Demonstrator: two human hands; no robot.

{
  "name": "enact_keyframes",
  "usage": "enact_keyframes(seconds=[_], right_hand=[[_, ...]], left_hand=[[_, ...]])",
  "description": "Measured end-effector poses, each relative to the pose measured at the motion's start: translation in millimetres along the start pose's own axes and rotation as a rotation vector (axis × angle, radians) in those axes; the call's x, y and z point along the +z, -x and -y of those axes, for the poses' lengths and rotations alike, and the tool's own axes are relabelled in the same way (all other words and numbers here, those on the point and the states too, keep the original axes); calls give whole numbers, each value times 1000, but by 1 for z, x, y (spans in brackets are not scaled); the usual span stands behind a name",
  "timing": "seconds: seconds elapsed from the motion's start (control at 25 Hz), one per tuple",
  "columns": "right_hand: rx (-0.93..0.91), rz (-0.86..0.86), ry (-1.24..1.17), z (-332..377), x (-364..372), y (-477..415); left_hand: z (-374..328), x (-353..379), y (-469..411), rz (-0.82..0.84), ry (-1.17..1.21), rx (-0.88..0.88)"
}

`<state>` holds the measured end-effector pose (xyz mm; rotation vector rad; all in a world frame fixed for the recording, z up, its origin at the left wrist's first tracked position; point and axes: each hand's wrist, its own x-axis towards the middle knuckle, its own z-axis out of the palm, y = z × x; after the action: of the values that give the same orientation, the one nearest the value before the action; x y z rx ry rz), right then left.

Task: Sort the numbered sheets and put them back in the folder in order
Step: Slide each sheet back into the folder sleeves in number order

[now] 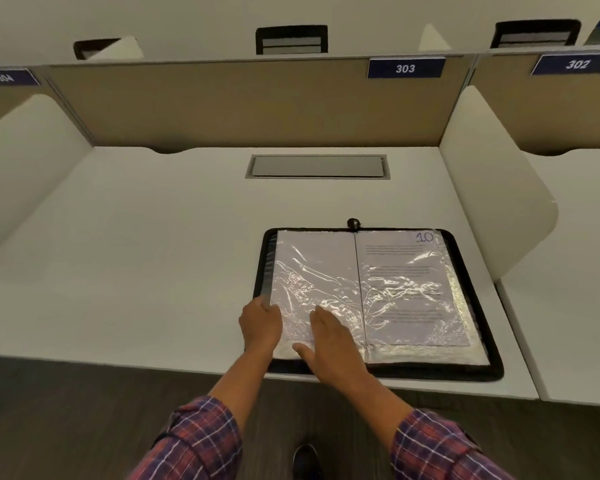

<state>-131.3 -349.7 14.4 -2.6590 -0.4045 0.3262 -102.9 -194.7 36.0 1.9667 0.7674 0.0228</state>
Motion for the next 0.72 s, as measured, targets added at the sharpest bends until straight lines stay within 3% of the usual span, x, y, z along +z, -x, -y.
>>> enact_keyframes(seconds=[0.16, 0.44, 0.72], right_hand=[[-14, 12, 26, 27, 10, -16], [91, -82, 64, 56, 16, -34], [201, -137, -5, 56, 5, -48]], left_hand=[[1, -14, -13, 70, 185, -132], [-1, -25, -17, 144, 361, -217], [1, -27, -24, 168, 356, -244]])
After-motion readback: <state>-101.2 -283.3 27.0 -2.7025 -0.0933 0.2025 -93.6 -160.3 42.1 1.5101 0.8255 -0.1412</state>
